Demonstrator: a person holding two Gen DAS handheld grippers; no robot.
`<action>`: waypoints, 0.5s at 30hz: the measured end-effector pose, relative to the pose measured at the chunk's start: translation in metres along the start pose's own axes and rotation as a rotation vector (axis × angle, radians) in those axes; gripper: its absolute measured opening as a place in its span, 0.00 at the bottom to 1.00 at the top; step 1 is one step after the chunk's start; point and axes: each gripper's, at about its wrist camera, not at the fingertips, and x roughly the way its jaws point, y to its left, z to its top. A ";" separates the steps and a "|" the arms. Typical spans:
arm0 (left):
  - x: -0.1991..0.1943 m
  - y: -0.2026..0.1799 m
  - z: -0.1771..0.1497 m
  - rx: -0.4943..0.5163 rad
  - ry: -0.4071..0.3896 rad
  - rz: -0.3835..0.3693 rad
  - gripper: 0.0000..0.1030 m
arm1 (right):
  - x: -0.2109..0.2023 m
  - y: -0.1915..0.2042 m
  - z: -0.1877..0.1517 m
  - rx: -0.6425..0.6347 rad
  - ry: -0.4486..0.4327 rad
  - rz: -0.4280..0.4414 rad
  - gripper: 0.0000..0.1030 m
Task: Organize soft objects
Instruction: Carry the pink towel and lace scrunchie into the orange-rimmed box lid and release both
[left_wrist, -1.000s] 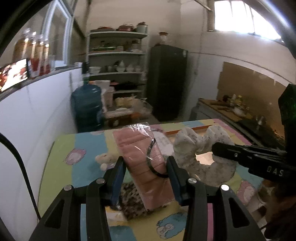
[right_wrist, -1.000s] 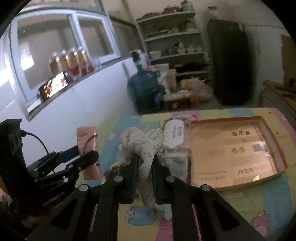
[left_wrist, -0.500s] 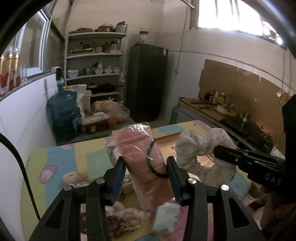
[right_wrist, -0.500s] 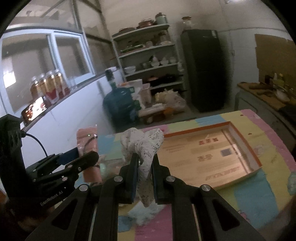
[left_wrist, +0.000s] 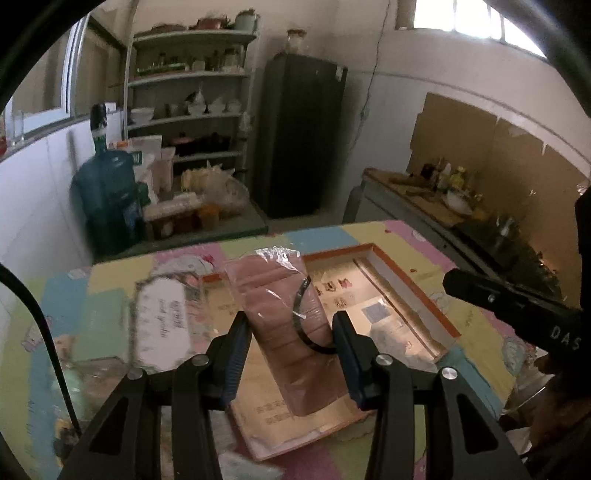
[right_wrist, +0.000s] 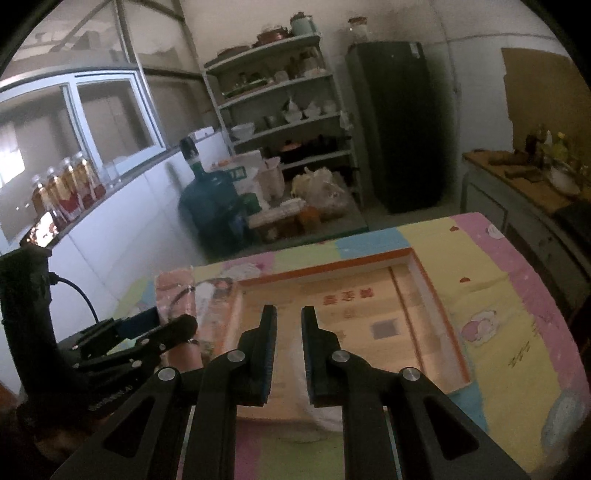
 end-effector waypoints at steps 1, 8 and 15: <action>0.009 -0.004 -0.001 -0.002 0.014 0.007 0.45 | 0.003 -0.006 0.000 -0.002 0.010 0.003 0.13; 0.049 -0.013 -0.009 -0.034 0.093 0.053 0.45 | 0.034 -0.043 0.001 -0.007 0.077 0.042 0.13; 0.074 -0.020 -0.017 -0.031 0.136 0.070 0.45 | 0.045 -0.060 0.001 0.004 0.109 0.079 0.15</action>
